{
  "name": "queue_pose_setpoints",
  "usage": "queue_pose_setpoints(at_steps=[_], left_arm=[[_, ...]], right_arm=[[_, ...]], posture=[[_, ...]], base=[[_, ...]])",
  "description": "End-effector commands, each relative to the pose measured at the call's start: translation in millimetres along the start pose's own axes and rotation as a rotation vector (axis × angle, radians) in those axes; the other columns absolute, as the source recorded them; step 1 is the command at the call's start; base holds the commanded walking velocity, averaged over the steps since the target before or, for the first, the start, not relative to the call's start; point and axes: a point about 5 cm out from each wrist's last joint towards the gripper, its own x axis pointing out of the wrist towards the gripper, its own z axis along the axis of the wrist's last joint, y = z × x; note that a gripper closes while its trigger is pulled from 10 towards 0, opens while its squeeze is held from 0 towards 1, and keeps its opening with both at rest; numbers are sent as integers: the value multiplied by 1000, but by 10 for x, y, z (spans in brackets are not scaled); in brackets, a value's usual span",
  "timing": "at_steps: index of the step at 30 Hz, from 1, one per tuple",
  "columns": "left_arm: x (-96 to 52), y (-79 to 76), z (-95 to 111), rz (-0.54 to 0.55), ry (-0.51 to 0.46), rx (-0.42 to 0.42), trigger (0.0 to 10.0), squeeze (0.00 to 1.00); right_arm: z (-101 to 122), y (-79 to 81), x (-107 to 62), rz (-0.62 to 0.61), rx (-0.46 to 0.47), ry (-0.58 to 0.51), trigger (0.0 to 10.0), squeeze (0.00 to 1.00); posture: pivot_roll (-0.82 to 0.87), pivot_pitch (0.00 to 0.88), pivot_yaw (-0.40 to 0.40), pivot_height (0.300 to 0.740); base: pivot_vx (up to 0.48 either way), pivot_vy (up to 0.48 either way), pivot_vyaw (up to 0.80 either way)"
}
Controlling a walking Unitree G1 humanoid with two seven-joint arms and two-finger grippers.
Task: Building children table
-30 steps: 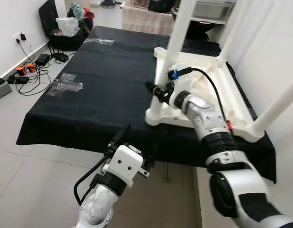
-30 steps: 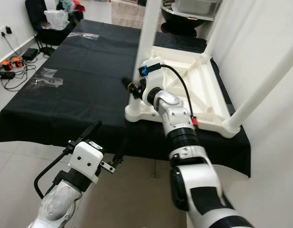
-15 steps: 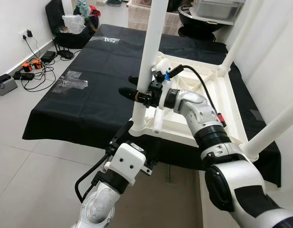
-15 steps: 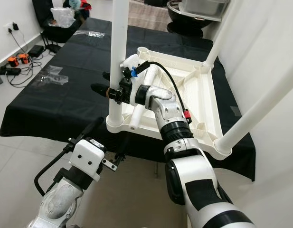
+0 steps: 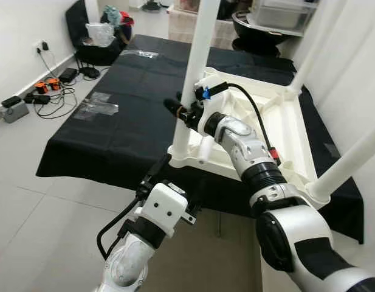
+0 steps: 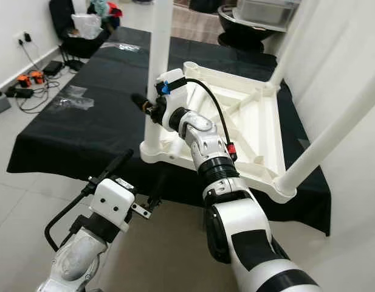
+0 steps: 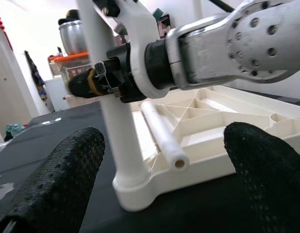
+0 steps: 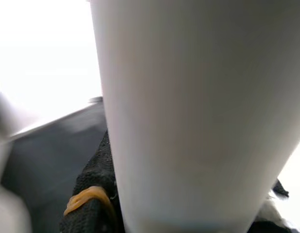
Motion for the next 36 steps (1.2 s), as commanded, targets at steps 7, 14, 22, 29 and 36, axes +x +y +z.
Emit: queue_pose_setpoints(at_steps=[7,14,22,29,36], left_arm=[[-2,-22,-16,-6,11,0,10000,0],[-1,-16,-17,-1,12,2,10000,0],[0,-14,-22,1,15,2,10000,0],[-1,-16,-23,1,17,1,10000,0],[1,-13,-26,3,19,1,10000,0]], right_arm=[[-129,-363,-210,-537,27,79,0,0],[-112,-281,-415,-872,158,48,0,0],[32,-152,-311,-755,173,-19,10000,1000],[272,-153,-253,-652,21,-148,10000,0],[109,-47,-110,-38,113,-38,10000,0]], posture=[[77,69,-138,740],[78,69,-140,740],[74,68,-138,740],[76,68,-140,740],[77,70,-140,740]], base=[[0,0,0],[0,0,0],[0,0,0],[0,0,0],[0,0,0]])
